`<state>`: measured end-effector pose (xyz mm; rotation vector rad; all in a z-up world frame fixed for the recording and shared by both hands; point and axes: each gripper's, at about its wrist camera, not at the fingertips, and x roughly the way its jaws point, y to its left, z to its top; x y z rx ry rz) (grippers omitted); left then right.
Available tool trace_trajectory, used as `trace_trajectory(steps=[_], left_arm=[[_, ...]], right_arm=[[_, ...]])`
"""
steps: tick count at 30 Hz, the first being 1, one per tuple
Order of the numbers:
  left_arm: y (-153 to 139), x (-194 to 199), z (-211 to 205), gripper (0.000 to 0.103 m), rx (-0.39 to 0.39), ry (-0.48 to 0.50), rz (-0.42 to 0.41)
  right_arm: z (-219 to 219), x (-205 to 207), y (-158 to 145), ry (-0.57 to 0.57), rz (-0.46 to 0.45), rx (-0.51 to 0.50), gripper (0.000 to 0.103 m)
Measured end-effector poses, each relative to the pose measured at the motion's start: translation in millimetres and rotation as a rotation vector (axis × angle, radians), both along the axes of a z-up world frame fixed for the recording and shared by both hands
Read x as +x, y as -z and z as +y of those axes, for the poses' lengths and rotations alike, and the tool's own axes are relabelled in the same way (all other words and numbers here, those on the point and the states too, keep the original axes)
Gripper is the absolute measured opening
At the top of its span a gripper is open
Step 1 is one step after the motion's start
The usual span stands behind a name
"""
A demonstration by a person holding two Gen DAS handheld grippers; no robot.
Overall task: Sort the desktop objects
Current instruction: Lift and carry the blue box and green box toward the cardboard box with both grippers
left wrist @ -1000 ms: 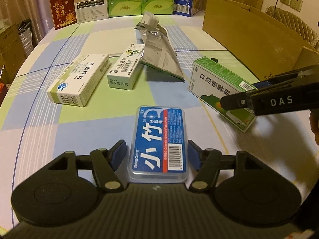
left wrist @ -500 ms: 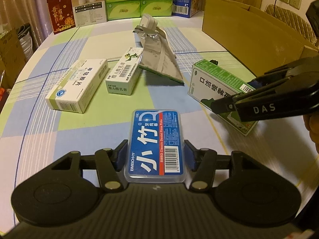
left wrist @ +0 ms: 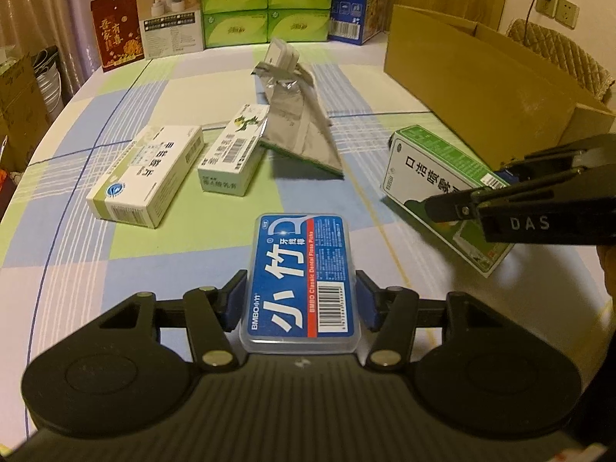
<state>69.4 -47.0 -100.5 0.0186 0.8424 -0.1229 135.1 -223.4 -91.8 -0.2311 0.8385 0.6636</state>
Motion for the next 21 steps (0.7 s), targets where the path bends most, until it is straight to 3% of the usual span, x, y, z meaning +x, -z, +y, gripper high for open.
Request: trace_trajectory(steps=[10,21], left_arm=[[-36,-6,-25,0.052,0.004,0.022,-0.054],[-106,10,-99,0.052,-0.015,0.136,-0.146]], right_arm=[[-32,-17,-50,0.067,-0.053,0.077,0.028],[-112,-2,-131,0.187,-0.153,0.125,0.028]])
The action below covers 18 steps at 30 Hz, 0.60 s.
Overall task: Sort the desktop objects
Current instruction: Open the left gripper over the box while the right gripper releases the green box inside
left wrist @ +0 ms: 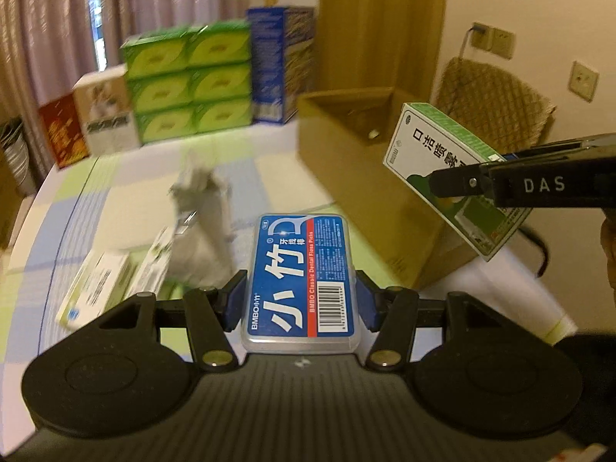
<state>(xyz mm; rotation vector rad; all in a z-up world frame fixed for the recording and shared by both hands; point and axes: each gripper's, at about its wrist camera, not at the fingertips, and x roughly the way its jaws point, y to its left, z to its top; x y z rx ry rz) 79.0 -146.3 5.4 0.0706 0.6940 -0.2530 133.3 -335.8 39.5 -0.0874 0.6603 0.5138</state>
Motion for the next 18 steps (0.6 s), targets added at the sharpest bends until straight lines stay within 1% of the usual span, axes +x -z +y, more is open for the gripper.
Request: trace_trajectory(steps=[5,9,12,18], left_arm=[[-20,17,-40,0.052,-0.014,0.056,-0.018],[-27,34,-72,0.052,-0.028,0.094,-0.011],[-30,48,-90,0.052,-0.047,0.113,0.006],[-33,78,-120,0.052,-0.055,0.141,0.005]], right_arm=[[-44,13,-18,0.062,-0.023,-0.011,0.028],[-77,27,-23,0.116,-0.022,0.001,0.028],[-94,39,-25,0.145,-0.028,0.005,0.028],[-113,63,-22,0.171,-0.018,0.001,0.028]])
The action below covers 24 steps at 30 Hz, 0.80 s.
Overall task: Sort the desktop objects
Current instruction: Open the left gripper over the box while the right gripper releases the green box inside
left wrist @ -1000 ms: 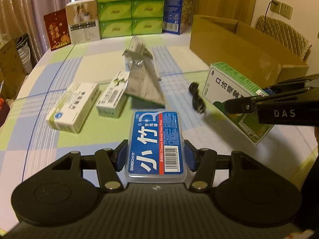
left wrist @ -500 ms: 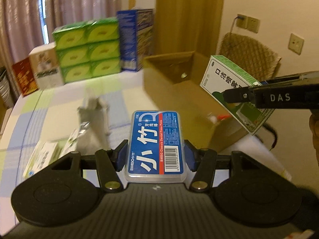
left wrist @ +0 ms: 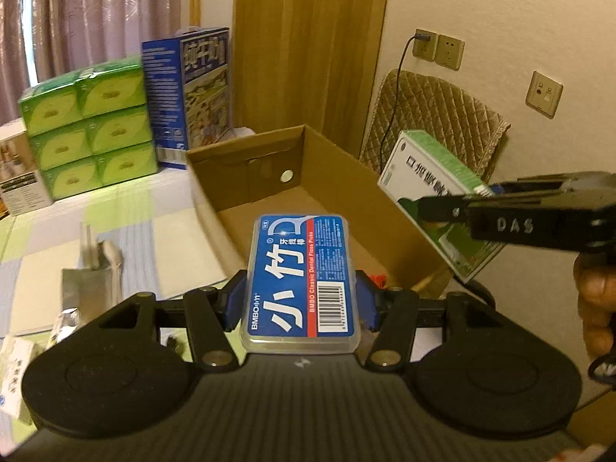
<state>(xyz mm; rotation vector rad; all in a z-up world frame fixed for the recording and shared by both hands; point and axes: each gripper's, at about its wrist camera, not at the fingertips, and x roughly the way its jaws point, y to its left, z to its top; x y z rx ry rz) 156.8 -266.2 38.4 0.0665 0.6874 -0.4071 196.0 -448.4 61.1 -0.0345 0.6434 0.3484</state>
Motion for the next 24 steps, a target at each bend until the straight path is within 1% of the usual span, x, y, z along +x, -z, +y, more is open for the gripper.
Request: trace_trajectory(steps=[5,10,11,12,19,24], left_arm=[[9,26,-16,0.052,-0.02,0.008,0.023],[25,55,-27,0.052,-0.041,0.002,0.058],[28,60,-27,0.057,-0.043,-0.004,0.07],[31,64,-27,0.059,-0.041,-0.01,0.078],[30,60,-10,0.06,-0.035,-0.021,0.058],[26,55,3,0.06,-0.025,-0.034,0.048]], right_arm=[[-12,19,9,0.017,0.021,0.002,0.028],[-13,38,20,0.035,0.039,-0.004,0.028],[-13,41,22,0.038,0.043,-0.006,0.028],[-13,43,24,0.039,0.047,-0.005,0.028],[-5,50,35,0.023,0.07,-0.008,0.028],[6,52,36,0.004,0.065,-0.005,0.028]])
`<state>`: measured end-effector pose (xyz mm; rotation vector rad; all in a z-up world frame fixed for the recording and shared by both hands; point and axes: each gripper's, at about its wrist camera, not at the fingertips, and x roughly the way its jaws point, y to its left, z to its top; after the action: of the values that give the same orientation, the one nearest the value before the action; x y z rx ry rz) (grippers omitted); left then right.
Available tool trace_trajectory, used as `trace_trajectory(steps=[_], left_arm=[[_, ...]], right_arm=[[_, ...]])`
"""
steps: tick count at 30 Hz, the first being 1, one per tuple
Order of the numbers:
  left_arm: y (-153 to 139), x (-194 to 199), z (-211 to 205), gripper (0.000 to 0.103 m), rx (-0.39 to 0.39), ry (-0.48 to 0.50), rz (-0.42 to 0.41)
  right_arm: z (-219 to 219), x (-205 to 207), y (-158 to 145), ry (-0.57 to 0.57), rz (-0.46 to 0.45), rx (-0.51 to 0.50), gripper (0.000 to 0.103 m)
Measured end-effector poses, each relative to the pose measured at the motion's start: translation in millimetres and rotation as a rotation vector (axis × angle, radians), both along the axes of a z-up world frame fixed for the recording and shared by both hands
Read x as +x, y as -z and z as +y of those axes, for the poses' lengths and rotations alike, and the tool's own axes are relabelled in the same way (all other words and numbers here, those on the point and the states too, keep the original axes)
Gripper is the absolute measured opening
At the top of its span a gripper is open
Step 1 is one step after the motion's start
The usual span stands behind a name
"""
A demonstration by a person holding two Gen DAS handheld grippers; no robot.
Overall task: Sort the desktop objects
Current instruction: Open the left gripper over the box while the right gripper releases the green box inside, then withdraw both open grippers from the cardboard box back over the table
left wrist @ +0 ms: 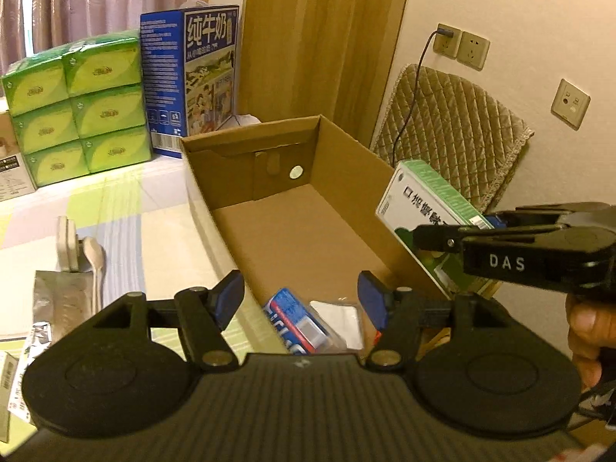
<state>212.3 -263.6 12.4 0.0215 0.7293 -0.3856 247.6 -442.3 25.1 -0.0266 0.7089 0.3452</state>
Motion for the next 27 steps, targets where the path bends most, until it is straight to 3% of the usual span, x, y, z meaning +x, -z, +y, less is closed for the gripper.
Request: trace_trajectory(steps=[4,6,13,27], left_arm=[[-2,-4,7,0.061,-0.001,-0.009,-0.005],[-2,-8,10,0.062,-0.002,-0.013,-0.009],[-4,-22,21,0.065,-0.003,-0.028,-0.01],[-26,-83,80,0.077,0.024,-0.115,-0.04]], right_arm=[[6,2,-4,-0.02,-0.026,0.024,0.034],[5,1,-8,-0.008,-0.043,0.028,0.05],[0,-17,-19,-0.002,-0.076,0.022,0.053],[25,-82,-45,-0.03,-0.108,0.075,0.081]])
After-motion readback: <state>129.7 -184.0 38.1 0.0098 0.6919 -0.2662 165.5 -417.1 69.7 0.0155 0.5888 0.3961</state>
